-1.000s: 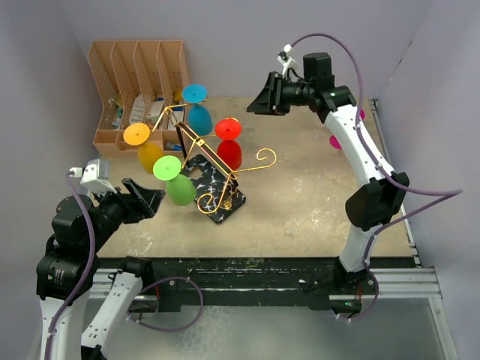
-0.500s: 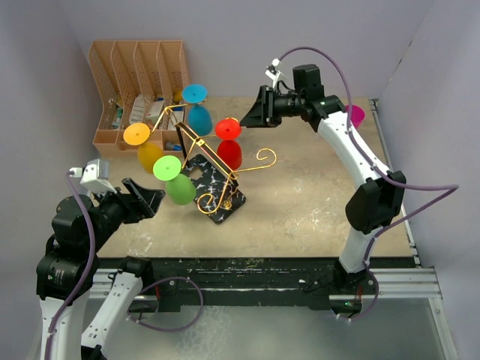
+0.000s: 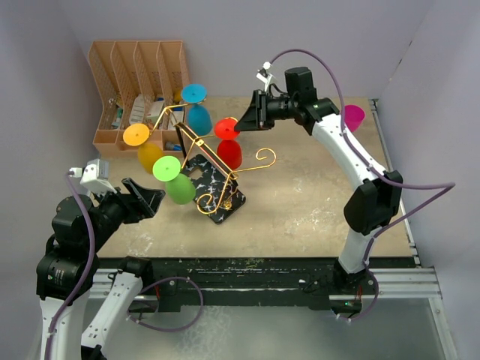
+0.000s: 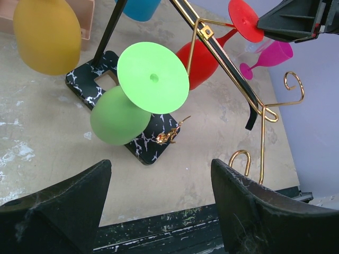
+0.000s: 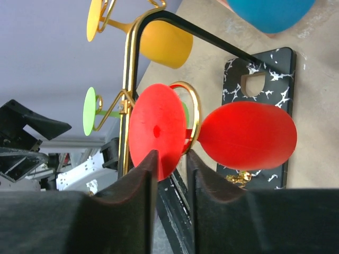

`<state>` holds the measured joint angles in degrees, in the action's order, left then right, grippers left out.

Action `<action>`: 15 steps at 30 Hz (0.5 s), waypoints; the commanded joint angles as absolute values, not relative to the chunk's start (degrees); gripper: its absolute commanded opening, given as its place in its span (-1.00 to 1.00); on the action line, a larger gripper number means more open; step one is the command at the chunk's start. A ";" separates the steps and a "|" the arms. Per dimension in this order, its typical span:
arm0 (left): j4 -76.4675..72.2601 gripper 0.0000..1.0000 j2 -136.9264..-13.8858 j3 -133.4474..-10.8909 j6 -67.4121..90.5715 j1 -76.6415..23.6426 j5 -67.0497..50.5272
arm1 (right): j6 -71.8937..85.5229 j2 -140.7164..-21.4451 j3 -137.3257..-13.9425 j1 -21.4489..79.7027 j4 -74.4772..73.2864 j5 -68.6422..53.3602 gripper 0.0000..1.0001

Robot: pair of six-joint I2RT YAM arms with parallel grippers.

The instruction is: Take the wine glass off the wine glass rack

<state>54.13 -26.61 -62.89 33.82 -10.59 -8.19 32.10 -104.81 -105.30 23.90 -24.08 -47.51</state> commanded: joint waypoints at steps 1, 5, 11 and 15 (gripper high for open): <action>52.29 0.58 -26.89 -63.62 34.08 -10.77 -7.56 | 33.50 -102.69 -105.27 24.26 -21.18 -49.61 -0.54; 52.26 0.58 -26.85 -63.60 34.05 -10.77 -7.51 | 34.03 -102.68 -105.11 24.26 -21.27 -49.01 -0.79; 52.27 0.58 -26.94 -63.72 34.01 -10.81 -7.65 | 35.33 -101.41 -104.27 24.17 -20.77 -48.97 -1.00; 52.29 0.58 -27.00 -63.99 33.93 -10.80 -7.65 | 37.03 -100.50 -104.60 23.99 -20.16 -47.71 -1.00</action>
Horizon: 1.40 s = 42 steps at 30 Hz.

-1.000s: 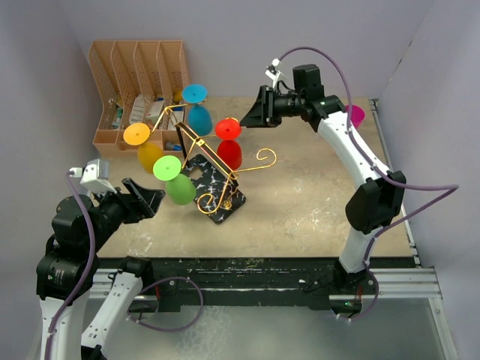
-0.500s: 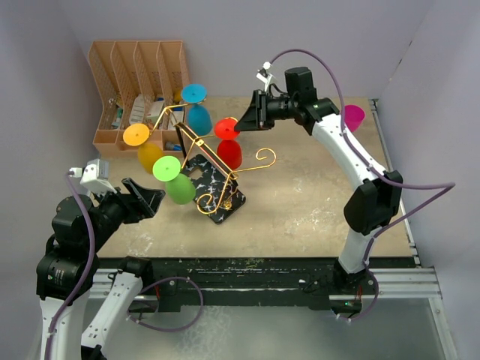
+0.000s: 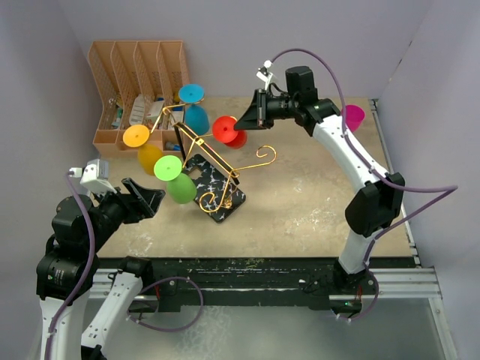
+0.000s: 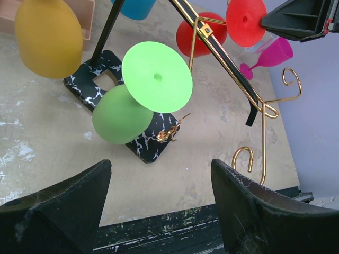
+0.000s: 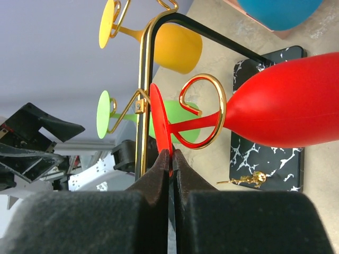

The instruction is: Take the wine glass off the wine glass rack

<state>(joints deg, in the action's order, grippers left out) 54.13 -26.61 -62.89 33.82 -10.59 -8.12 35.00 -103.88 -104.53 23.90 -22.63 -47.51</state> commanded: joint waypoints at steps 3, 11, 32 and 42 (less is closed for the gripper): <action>52.43 0.58 -27.07 -64.33 33.84 -10.81 -7.65 | 38.95 -99.71 -104.71 23.91 -19.34 -47.38 -1.00; 52.37 0.58 -26.98 -64.73 34.26 -10.81 -8.02 | 51.40 -97.56 -100.78 23.71 -9.30 -48.61 -1.00; 52.23 0.61 -27.52 -65.74 34.28 -10.81 -9.35 | 54.25 -103.80 -102.90 23.82 -5.29 -48.01 -1.00; 51.74 0.61 -27.61 -64.95 34.70 -10.76 -9.29 | 55.67 -105.70 -105.79 23.85 -3.03 -48.25 -1.00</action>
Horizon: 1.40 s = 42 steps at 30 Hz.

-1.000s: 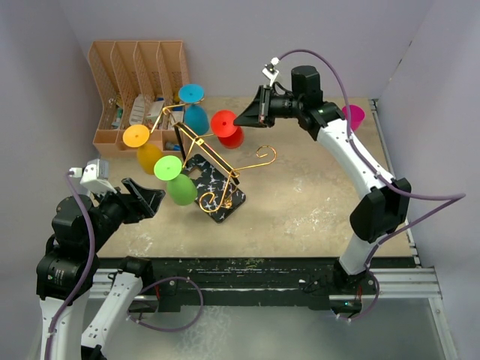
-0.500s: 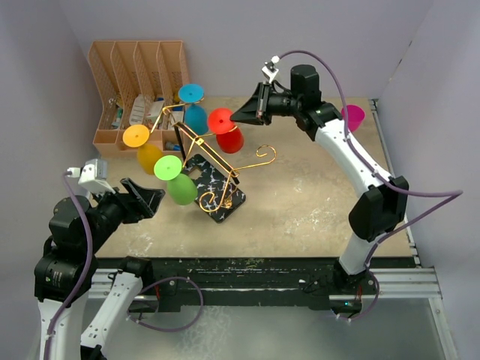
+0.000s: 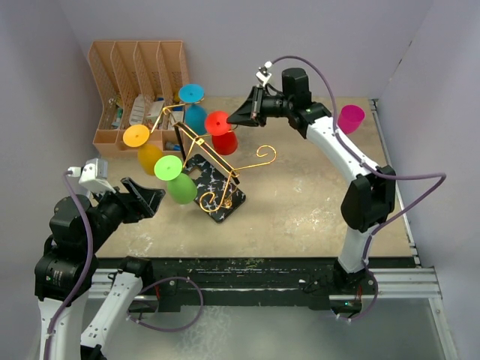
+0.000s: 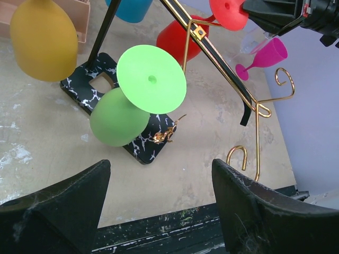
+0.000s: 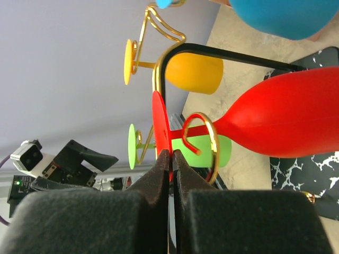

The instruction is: Take the wine glass off the wine glass rack

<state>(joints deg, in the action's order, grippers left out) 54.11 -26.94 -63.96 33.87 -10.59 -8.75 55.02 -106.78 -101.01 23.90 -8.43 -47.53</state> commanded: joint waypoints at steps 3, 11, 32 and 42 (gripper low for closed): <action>51.60 0.60 -27.76 -64.84 34.89 -10.80 -9.40 | 56.80 -106.20 -106.99 23.91 -1.67 -48.28 -1.00; 51.59 0.61 -27.76 -64.68 34.80 -10.80 -9.49 | 50.67 -108.28 -113.23 23.82 -6.84 -40.71 -1.00; 36.15 0.99 -33.88 -64.51 48.89 -10.81 -28.31 | -3.23 -63.26 -85.36 42.40 -4.45 5.39 -1.00; 25.47 0.78 -36.22 -66.64 63.69 -10.76 -36.73 | -29.74 -56.37 -75.31 71.14 -4.49 40.24 -1.00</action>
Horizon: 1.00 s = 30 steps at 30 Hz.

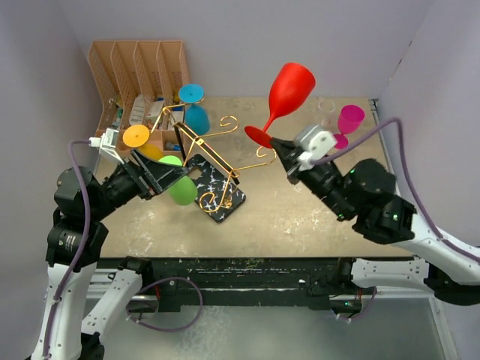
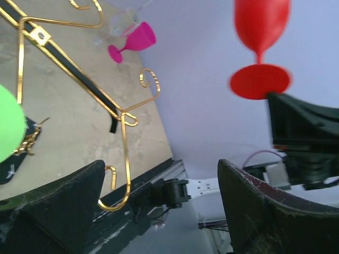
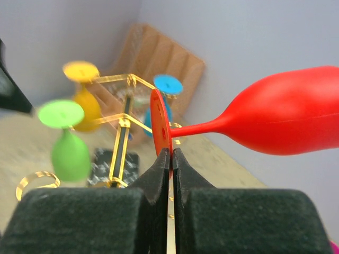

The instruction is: Take the wine glass off the wine glass rack

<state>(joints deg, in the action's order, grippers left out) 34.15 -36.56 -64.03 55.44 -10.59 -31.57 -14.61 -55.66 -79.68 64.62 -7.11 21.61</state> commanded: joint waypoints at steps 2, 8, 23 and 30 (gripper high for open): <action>23.61 0.76 -36.37 -66.39 66.59 -10.80 -38.32 | -34.91 -55.73 -72.23 75.07 -0.11 43.15 -1.00; 20.18 0.73 -37.56 -64.70 72.86 -10.81 -41.33 | -46.00 -57.20 -67.62 83.75 10.99 47.06 -1.00; 11.03 0.66 -38.44 -57.57 84.44 -10.77 -48.77 | -68.51 -65.59 -58.48 93.91 38.72 51.70 -1.00; 8.65 0.56 -38.48 -55.24 88.76 -10.81 -50.76 | -75.30 -69.08 -55.02 95.05 48.10 50.69 -1.00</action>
<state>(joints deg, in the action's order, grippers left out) 13.67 -38.70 -56.47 84.05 -10.59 -48.60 -69.28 -68.38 -55.35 94.45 36.27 50.06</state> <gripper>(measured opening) 0.803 0.007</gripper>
